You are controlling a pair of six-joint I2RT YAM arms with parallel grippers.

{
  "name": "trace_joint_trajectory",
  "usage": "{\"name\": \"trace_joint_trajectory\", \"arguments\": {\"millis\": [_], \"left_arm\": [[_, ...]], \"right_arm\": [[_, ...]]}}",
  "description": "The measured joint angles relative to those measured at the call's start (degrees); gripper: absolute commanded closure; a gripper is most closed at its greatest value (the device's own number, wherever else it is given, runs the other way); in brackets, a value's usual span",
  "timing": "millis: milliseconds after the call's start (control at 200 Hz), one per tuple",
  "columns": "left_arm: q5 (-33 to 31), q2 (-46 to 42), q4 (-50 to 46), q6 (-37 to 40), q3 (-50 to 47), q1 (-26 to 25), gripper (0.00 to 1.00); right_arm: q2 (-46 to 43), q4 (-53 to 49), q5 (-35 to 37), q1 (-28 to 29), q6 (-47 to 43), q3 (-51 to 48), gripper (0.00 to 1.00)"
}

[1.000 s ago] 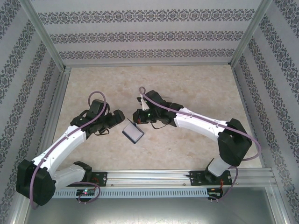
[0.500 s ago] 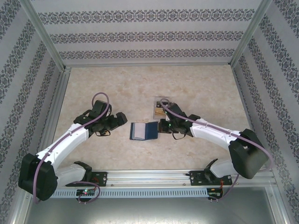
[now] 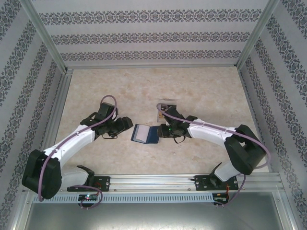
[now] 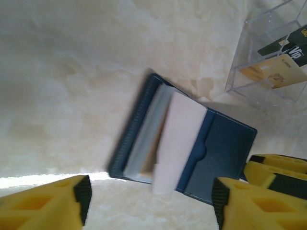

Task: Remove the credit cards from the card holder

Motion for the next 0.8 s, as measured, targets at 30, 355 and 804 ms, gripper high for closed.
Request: {"name": "trace_joint_trajectory", "arguments": {"millis": [30,355,804], "left_arm": [[0.4,0.7,0.6,-0.1,-0.1,-0.3,0.43],[3.7,11.4,7.5,-0.2,0.0,-4.0,0.4],[4.5,19.1,11.0,-0.2,3.3,-8.8,0.37]], "right_arm": [[0.9,0.0,0.0,0.0,-0.2,0.6,0.79],[5.5,-0.5,0.4,0.3,-2.3,2.4,0.85],[5.9,-0.7,0.5,0.3,-2.7,2.9,0.85]]}}
